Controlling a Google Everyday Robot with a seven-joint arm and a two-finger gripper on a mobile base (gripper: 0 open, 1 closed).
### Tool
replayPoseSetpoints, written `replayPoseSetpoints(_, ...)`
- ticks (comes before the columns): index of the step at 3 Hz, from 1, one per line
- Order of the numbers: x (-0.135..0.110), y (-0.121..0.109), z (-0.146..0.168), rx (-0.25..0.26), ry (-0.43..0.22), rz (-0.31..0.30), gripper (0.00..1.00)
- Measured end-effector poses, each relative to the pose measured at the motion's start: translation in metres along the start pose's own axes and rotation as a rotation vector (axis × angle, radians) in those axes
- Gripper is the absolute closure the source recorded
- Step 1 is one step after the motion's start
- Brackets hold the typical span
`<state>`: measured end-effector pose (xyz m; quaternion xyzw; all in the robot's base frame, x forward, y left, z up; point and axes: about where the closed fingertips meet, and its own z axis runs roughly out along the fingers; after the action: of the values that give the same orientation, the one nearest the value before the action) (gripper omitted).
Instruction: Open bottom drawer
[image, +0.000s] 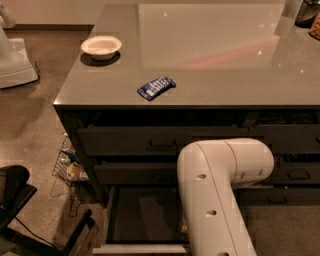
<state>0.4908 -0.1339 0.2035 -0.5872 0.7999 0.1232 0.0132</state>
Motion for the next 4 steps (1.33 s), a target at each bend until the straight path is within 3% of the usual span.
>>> replayPoseSetpoints(1,-0.002,0.001,0.007,-0.006,-0.016,-0.012,1.00)
replayPoseSetpoints(3,0.031,0.057,0.040,-0.088,-0.027,0.070,0.98)
replayPoseSetpoints(4,0.031,0.057,0.040,-0.088,-0.027,0.070,0.76)
